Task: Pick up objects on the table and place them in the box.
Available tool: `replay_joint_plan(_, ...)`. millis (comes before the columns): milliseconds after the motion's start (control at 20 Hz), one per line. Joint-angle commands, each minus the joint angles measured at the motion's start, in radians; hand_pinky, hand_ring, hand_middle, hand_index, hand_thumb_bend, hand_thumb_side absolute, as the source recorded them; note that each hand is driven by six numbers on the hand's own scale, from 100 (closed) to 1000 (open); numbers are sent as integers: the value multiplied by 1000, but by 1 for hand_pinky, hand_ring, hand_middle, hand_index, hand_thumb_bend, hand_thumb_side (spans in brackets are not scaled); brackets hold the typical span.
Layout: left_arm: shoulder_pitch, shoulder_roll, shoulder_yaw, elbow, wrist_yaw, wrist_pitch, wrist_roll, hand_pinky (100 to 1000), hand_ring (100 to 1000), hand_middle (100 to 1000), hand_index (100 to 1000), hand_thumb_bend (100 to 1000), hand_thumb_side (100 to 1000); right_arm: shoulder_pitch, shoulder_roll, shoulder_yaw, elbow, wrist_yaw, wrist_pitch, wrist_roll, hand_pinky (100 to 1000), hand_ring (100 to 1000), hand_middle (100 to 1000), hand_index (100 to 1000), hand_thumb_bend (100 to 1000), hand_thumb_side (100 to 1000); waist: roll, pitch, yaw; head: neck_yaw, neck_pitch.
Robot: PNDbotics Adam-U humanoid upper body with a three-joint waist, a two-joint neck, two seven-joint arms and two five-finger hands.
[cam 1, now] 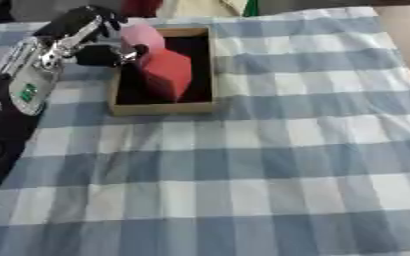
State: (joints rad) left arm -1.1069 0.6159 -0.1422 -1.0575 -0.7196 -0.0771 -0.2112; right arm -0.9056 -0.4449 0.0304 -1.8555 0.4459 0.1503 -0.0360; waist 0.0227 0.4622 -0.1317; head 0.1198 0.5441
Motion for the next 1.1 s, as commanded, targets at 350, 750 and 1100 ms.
replay_joint_plan(350, 48, 39, 66, -249, 154, -50, 117, 579, 598, 645, 815, 100, 786, 12, -25, -26, -23, 5, 11, -33, 805, 750, 481, 685, 272, 622, -24, -64, 49, -36, 47)
replay_joint_plan(750, 161, 71, 138, -470, 290, -133, 253, 577, 602, 632, 803, 100, 791, 32, -22, -36, -46, -15, 14, -91, 813, 759, 495, 694, 284, 647, -54, -79, 92, -70, 58)
replay_joint_plan(1100, 333, 98, 209, -655, 404, -129, 367, 585, 617, 654, 817, 100, 782, 62, -16, -43, -72, -64, -26, -141, 818, 768, 510, 706, 210, 682, -67, -90, 126, -90, 57)
